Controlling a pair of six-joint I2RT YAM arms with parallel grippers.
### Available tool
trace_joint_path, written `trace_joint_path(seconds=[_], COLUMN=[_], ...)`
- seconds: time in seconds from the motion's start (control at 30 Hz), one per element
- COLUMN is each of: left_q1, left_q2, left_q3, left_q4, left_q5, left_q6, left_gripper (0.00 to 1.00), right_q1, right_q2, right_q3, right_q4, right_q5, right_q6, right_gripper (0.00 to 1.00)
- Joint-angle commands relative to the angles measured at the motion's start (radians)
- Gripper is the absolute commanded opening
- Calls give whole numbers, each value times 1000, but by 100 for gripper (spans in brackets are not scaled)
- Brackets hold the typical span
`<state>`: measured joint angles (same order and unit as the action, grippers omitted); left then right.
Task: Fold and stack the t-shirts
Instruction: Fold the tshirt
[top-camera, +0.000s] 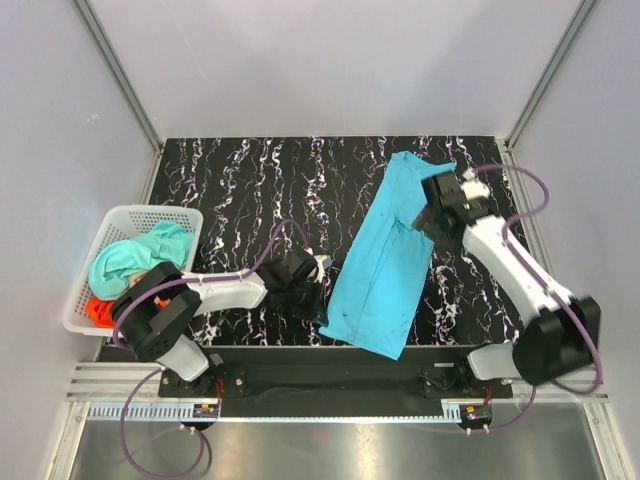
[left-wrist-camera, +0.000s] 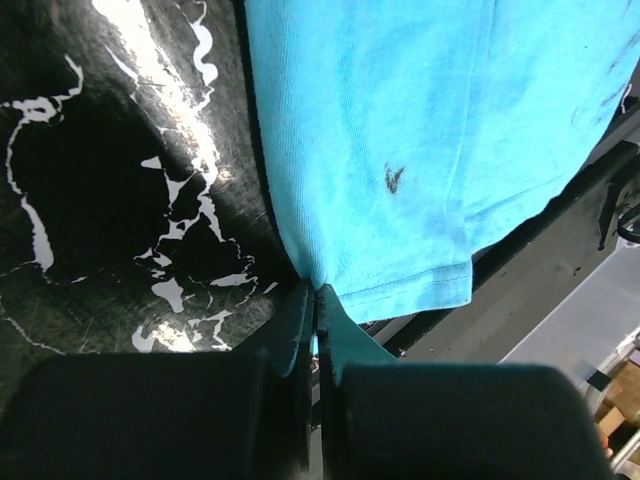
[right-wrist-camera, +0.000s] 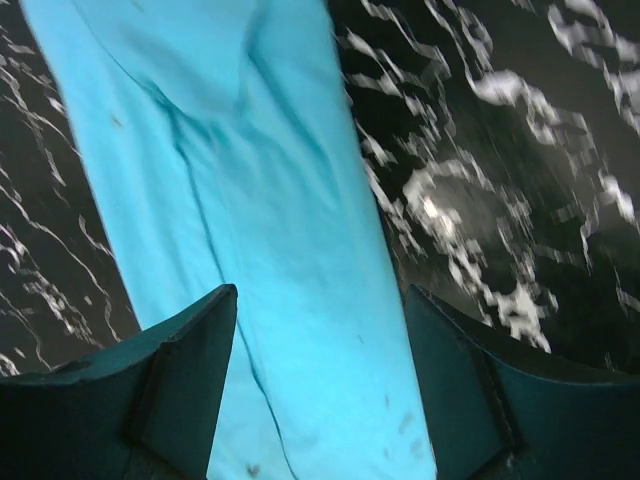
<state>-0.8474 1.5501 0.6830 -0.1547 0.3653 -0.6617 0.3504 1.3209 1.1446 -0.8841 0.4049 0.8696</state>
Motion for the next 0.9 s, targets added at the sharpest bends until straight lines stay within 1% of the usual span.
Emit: trace_joint_path(seconds=[0.0,0.03,0.07,0.1,0.13,0.17,0.2,0.23,0.3,0.33,0.47,0.67,0.77,0.8,0.87], left_q1=[-8,-9,-9,-9,-9,-9,-9,-9,-9,-9,-9,-9,-10,-9,-9], left_q2=[27,27,25,25,25,27,28,28,25,13,-30,-74,-84,-85,-87], left_q3=[-31,-33,-34,-39,-42,-42,-45,-45,-48,-49,-57,-43,-48,-49,-49], left_q4=[38,46,47,49,55,56,57,50,25,17,-29,-120,-140,-141,-151], left_q5=[0,1,0,1,0,-2,-3,-8,-25,-52,-121,-227,-243,-244,-239], left_q6=[-16,-21,-29,-32,-35,-41,-42,-42,-41,-44,-42,-33,-39,-41,-49], left_gripper=[0,0,0,0,0,0,0,0,0,0,0,0,0,0,0], right_q1=[-22,-21,-28,-34,-42,-65,-76,-85,-105,-111,-133,-142,-142,-142,-142], right_q2=[211,262,312,410,460,509,594,632,726,756,932,1087,1156,1182,1221], right_q3=[220,298,334,368,442,481,519,585,645,709,859,1018,1079,1093,1133], right_q4=[123,154,166,175,174,163,152,145,142,131,80,47,51,51,56], right_q5=[72,98,118,118,108,92,57,39,-21,-34,-101,-158,-264,-326,-380], right_q6=[-246,-256,-257,-273,-277,-279,-282,-285,-299,-300,-323,-371,-389,-396,-412], right_gripper=[75,75,75,75,75,75,74,74,73,74,73,71,70,69,69])
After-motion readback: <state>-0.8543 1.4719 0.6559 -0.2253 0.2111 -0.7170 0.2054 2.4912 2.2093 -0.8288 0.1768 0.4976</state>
